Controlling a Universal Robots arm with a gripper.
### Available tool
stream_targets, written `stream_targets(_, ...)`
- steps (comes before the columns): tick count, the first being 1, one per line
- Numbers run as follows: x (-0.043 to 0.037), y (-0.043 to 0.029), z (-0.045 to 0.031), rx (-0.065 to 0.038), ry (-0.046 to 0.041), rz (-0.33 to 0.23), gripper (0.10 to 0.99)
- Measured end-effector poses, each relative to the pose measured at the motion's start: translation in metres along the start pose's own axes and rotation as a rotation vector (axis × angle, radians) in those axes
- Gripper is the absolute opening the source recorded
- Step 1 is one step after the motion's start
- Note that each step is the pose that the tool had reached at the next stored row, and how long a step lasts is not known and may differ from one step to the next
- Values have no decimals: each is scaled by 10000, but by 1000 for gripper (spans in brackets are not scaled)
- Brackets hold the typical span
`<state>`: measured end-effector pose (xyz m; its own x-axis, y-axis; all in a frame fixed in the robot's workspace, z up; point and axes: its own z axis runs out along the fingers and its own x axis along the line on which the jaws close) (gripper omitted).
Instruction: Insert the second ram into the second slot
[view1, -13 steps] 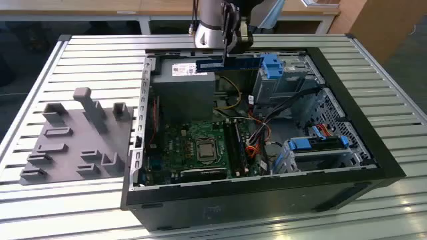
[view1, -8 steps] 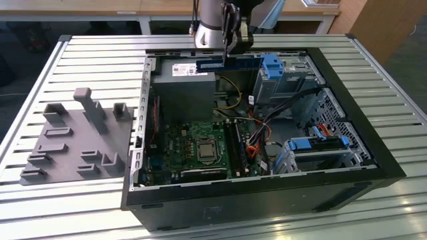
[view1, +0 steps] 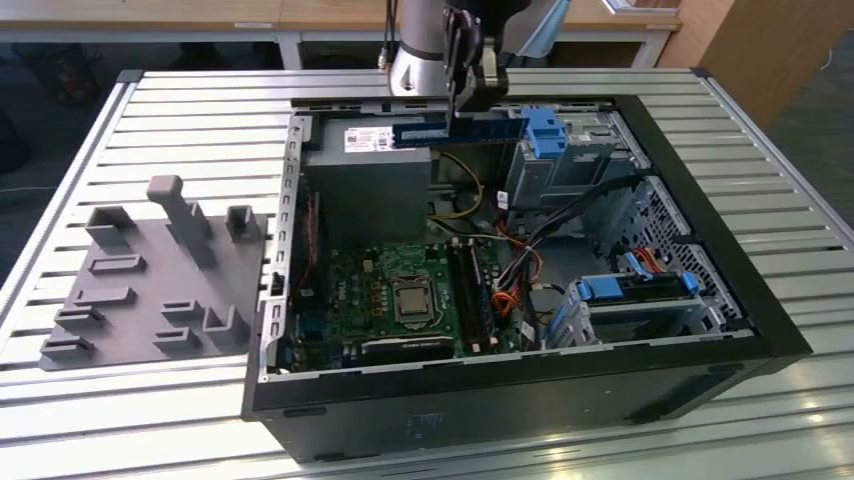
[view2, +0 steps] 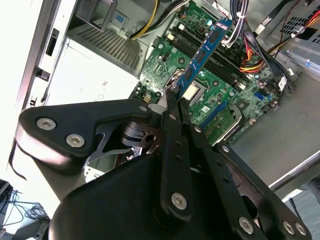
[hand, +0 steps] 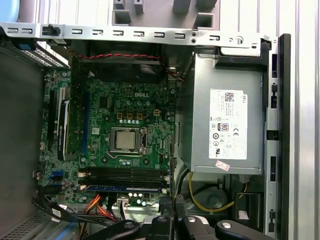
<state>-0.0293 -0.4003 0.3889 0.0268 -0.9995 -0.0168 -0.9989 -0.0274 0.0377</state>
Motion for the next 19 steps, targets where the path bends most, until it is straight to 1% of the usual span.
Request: stream_targets(19,96,2,-1,0,16,0,133)
